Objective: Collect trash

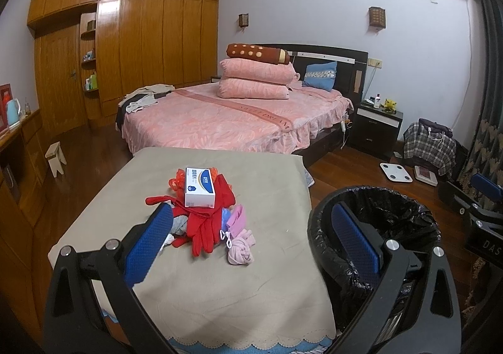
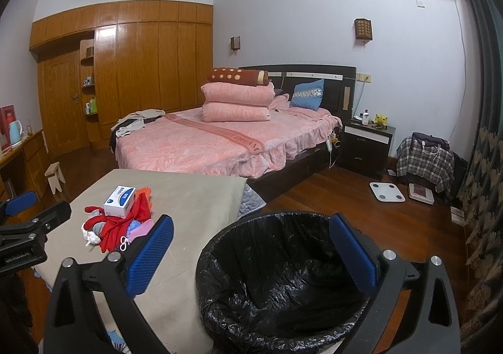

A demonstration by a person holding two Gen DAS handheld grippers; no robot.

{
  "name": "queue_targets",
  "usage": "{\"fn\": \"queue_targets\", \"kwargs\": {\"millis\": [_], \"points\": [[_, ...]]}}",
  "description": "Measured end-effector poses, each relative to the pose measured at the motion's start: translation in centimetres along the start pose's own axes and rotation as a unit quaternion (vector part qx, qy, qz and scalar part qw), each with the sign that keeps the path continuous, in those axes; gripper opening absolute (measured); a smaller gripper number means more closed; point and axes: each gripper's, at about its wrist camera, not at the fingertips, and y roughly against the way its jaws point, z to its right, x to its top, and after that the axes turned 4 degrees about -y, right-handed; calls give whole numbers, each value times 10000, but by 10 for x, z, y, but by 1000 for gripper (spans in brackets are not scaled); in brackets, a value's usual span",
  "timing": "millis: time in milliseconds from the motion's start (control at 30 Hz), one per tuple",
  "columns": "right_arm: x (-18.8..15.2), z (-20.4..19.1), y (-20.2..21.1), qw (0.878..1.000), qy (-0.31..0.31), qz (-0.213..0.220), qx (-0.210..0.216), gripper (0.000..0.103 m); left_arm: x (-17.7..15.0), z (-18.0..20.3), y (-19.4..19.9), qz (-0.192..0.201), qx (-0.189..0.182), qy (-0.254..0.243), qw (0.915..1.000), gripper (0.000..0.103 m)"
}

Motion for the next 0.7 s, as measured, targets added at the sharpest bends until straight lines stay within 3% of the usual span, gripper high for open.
{"fn": "queue_targets", "kwargs": {"millis": [233, 533, 700], "points": [[0, -1, -1, 10000, -3, -1, -3, 97, 2, 1, 0, -5, 2, 4, 10000, 98], [-11, -15, -7, 10000, 24, -49, 43, 97, -21, -8, -24, -42, 28, 47, 10000, 98], [-9, -21, -25, 9999, 50, -85, 107, 97, -22, -12, -26, -70, 40, 93, 9999, 98]]}}
